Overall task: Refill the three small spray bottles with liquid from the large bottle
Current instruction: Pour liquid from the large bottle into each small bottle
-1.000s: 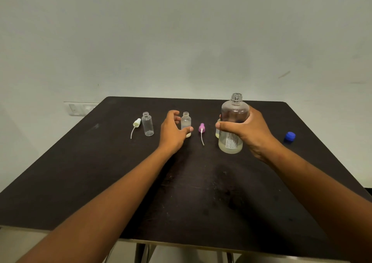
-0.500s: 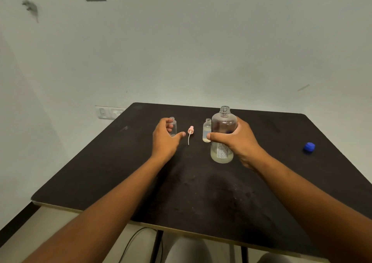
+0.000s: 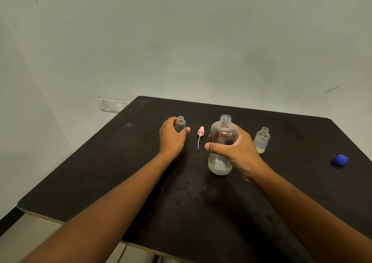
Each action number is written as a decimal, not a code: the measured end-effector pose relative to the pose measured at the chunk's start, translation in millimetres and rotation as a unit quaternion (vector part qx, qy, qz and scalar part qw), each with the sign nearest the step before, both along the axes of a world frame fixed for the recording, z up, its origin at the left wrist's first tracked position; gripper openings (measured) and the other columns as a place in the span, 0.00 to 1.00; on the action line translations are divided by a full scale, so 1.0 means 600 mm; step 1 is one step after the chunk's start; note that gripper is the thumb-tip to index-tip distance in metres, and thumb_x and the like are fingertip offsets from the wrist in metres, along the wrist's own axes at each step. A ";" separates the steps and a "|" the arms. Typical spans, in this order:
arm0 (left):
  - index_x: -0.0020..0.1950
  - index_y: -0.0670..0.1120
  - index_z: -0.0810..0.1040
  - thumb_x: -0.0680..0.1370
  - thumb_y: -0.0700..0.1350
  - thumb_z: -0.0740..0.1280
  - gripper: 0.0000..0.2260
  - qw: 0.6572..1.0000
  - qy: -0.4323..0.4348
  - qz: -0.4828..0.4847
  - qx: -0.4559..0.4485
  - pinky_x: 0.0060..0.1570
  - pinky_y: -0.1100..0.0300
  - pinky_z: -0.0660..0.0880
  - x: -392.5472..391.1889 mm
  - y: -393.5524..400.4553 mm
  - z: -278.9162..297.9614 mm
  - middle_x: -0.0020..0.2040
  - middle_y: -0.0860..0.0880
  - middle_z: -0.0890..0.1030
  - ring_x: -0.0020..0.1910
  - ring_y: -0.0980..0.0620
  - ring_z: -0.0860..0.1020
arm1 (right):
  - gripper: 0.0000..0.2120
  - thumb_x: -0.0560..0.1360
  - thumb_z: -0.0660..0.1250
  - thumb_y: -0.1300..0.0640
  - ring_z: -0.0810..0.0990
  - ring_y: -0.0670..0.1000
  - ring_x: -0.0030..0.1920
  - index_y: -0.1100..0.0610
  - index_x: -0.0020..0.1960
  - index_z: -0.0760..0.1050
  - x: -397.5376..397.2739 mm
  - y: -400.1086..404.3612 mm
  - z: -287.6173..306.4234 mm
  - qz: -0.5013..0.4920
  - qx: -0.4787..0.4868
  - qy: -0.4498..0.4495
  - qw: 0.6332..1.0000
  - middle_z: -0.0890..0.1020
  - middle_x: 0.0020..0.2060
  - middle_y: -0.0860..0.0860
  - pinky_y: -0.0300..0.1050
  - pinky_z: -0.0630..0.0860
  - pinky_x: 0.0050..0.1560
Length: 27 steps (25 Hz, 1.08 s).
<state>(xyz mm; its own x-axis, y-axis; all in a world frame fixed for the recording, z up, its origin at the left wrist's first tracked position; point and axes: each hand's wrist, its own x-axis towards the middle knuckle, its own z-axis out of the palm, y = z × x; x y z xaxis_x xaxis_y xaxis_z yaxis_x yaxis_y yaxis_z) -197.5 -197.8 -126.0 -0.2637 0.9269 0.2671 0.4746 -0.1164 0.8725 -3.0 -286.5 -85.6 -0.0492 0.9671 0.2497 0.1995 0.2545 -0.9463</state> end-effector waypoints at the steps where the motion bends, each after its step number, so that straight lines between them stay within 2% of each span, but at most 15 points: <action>1: 0.55 0.51 0.77 0.76 0.45 0.75 0.11 1.000 0.002 0.002 0.002 0.50 0.62 0.76 0.002 0.000 0.001 0.53 0.53 0.80 0.53 0.53 0.80 | 0.20 0.66 0.82 0.63 0.86 0.44 0.48 0.47 0.52 0.79 -0.001 0.002 0.001 -0.001 -0.002 0.002 1.000 0.87 0.45 0.44 0.37 0.81 0.48; 4: 0.51 0.50 0.78 0.78 0.44 0.74 0.06 1.000 0.001 -0.003 0.005 0.51 0.55 0.81 0.006 -0.011 0.004 0.47 0.54 0.81 0.49 0.54 0.81 | 0.21 0.66 0.82 0.62 0.86 0.44 0.48 0.47 0.52 0.79 0.006 0.001 0.002 -0.004 0.001 0.004 1.000 0.86 0.45 0.43 0.39 0.82 0.49; 7: 0.51 0.52 0.78 0.78 0.46 0.73 0.06 1.000 0.001 -0.018 0.010 0.52 0.52 0.82 0.013 -0.040 0.015 0.48 0.55 0.81 0.49 0.56 0.81 | 0.23 0.65 0.83 0.60 0.86 0.48 0.50 0.48 0.56 0.79 0.016 -0.010 0.005 -0.016 0.008 0.001 1.000 0.86 0.48 0.47 0.47 0.83 0.53; 9: 0.52 0.52 0.78 0.78 0.46 0.73 0.06 0.999 -0.009 -0.037 0.018 0.50 0.54 0.82 0.024 -0.073 0.027 0.46 0.57 0.80 0.48 0.57 0.81 | 0.25 0.65 0.83 0.59 0.86 0.50 0.51 0.49 0.59 0.79 0.024 -0.029 0.012 -0.030 0.012 0.000 0.999 0.86 0.50 0.49 0.48 0.84 0.54; 12: 0.53 0.51 0.78 0.79 0.46 0.72 0.06 0.997 -0.020 -0.075 0.026 0.45 0.64 0.79 0.050 -0.134 0.050 0.46 0.58 0.80 0.48 0.57 0.81 | 0.23 0.66 0.82 0.61 0.86 0.50 0.49 0.50 0.58 0.79 0.046 -0.067 0.024 -0.047 0.015 -0.004 0.999 0.86 0.49 0.50 0.41 0.83 0.49; 14: 0.55 0.50 0.79 0.79 0.45 0.72 0.06 0.993 -0.035 -0.106 0.027 0.44 0.64 0.80 0.067 -0.168 0.061 0.49 0.55 0.82 0.50 0.55 0.82 | 0.24 0.66 0.82 0.62 0.86 0.48 0.48 0.53 0.59 0.80 0.062 -0.093 0.034 -0.060 0.012 -0.011 0.998 0.86 0.47 0.49 0.39 0.81 0.47; 17: 0.60 0.48 0.78 0.80 0.45 0.71 0.10 0.990 -0.006 -0.135 0.038 0.50 0.61 0.78 0.097 -0.220 0.079 0.55 0.52 0.82 0.53 0.54 0.81 | 0.24 0.63 0.82 0.60 0.86 0.47 0.48 0.52 0.57 0.81 0.099 -0.141 0.052 -0.086 0.013 -0.042 0.995 0.86 0.46 0.47 0.42 0.82 0.48; 20: 0.60 0.48 0.78 0.80 0.45 0.70 0.10 0.984 -0.004 -0.169 0.053 0.53 0.57 0.79 0.128 -0.271 0.092 0.54 0.51 0.82 0.53 0.54 0.80 | 0.20 0.65 0.80 0.64 0.84 0.44 0.43 0.49 0.52 0.80 0.144 -0.190 0.080 -0.100 0.010 -0.078 0.992 0.86 0.42 0.44 0.36 0.80 0.43; 22: 0.60 0.48 0.78 0.80 0.45 0.71 0.10 0.981 -0.009 -0.189 0.054 0.55 0.55 0.79 0.146 -0.297 0.100 0.52 0.53 0.81 0.53 0.53 0.80 | 0.22 0.65 0.81 0.61 0.84 0.46 0.46 0.49 0.55 0.80 0.167 -0.208 0.096 -0.118 0.001 -0.116 0.986 0.85 0.46 0.45 0.40 0.80 0.45; 24: 0.61 0.49 0.78 0.80 0.46 0.71 0.11 0.978 -0.012 -0.203 0.051 0.56 0.55 0.79 0.162 -0.316 0.107 0.53 0.53 0.81 0.54 0.53 0.80 | 0.23 0.63 0.82 0.57 0.84 0.47 0.46 0.48 0.55 0.79 0.187 -0.224 0.107 -0.137 -0.002 -0.155 0.978 0.85 0.46 0.45 0.43 0.79 0.46; 27: 0.65 0.50 0.76 0.79 0.48 0.72 0.15 0.974 -0.009 -0.222 0.041 0.55 0.61 0.76 0.179 -0.339 0.115 0.58 0.52 0.81 0.57 0.54 0.79 | 0.22 0.62 0.81 0.55 0.83 0.45 0.44 0.47 0.53 0.79 0.203 -0.243 0.122 -0.156 -0.001 -0.222 0.963 0.84 0.44 0.43 0.41 0.76 0.43</action>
<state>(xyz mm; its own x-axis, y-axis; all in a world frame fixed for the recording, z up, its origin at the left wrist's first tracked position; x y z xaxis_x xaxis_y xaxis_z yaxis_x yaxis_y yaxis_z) -90.2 -401.0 -57.0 0.1531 0.9265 0.3436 0.3460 -0.3760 0.8596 118.7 -432.5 -12.5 0.1420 0.9527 0.2687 0.6505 0.1148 -0.7508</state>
